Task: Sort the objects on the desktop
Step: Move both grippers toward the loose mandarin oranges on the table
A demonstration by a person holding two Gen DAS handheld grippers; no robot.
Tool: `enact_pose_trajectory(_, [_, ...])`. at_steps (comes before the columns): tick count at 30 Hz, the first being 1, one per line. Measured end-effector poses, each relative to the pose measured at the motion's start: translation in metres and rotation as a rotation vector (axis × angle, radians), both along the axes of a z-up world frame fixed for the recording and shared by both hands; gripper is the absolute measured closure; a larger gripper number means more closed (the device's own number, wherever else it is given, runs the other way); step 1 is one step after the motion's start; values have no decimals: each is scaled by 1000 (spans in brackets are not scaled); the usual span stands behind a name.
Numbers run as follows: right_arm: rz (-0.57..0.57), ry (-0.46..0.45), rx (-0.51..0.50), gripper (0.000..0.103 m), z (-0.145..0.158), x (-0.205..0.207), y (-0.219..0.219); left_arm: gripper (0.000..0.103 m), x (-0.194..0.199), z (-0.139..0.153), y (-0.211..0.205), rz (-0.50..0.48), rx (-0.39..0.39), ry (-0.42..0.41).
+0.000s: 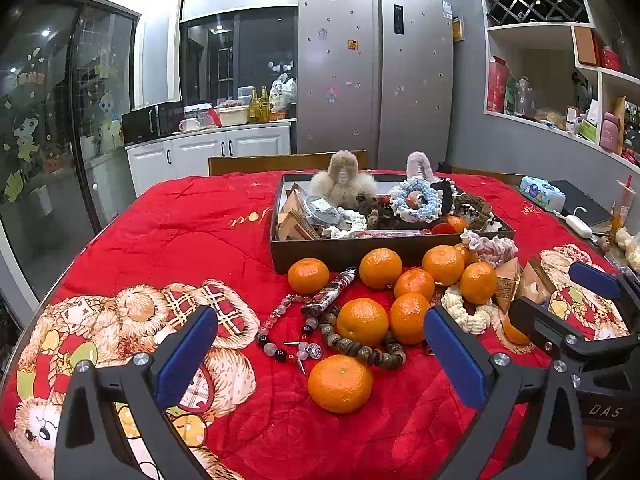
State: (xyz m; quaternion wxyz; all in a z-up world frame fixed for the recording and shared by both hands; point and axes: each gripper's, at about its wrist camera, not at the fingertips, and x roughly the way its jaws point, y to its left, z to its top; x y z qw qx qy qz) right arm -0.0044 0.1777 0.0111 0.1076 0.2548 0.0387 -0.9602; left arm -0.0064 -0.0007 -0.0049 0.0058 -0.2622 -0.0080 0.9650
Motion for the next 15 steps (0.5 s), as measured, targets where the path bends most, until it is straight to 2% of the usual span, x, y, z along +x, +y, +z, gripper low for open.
enact_pose_trajectory(10, [3,-22,-7,0,-2,-1,1,0,-2,-1,1,-20,12,-21])
enact_pose_trajectory(15, [8,-39,-10,0,-3,-2,1,0,-5,-4,-1,-38,37,-66])
